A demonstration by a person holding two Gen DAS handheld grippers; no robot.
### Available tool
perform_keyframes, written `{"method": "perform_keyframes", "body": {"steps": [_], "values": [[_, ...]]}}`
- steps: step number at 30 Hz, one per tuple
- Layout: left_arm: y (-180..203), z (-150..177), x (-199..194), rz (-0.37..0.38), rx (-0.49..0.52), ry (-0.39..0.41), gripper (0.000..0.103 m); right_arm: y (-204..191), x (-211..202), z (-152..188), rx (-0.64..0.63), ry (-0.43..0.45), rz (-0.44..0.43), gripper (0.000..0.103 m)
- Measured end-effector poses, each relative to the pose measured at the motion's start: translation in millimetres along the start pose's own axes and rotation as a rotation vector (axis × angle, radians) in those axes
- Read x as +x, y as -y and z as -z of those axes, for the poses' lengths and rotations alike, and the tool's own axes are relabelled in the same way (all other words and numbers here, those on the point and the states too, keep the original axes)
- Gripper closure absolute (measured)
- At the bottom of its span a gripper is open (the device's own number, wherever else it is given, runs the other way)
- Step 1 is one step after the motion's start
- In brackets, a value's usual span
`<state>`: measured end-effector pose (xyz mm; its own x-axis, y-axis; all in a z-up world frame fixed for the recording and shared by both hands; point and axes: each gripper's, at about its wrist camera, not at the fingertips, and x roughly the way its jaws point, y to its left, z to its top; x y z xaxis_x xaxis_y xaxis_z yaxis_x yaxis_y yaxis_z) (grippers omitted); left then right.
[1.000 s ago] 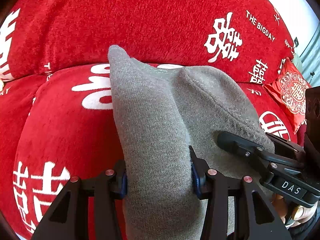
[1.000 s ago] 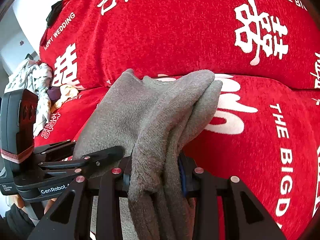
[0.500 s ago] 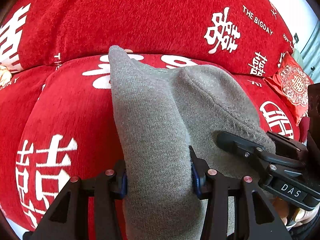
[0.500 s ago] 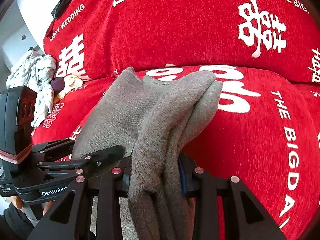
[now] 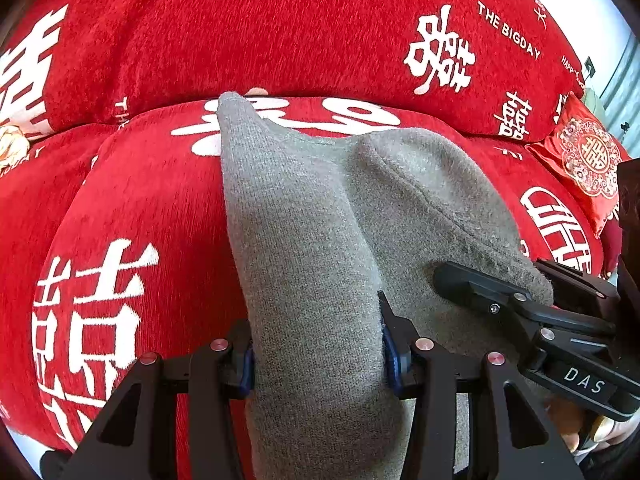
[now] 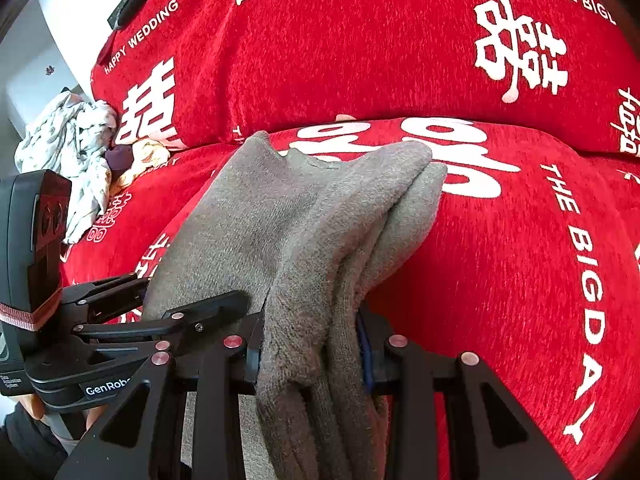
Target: Fold small clothes
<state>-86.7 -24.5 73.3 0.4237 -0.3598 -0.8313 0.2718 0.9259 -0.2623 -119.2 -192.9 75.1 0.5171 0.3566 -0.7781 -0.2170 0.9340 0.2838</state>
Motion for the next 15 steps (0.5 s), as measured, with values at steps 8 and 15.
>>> {"method": "perform_keyframes", "body": {"steps": [8,15], "values": [[-11,10,7,0.015,-0.022,-0.007,0.052,18,11,8,0.052,-0.024,-0.031,0.067],[-17,19,9,0.015,-0.022,0.018,0.036,48,23,20,0.142,-0.039,-0.115,0.061]]}}
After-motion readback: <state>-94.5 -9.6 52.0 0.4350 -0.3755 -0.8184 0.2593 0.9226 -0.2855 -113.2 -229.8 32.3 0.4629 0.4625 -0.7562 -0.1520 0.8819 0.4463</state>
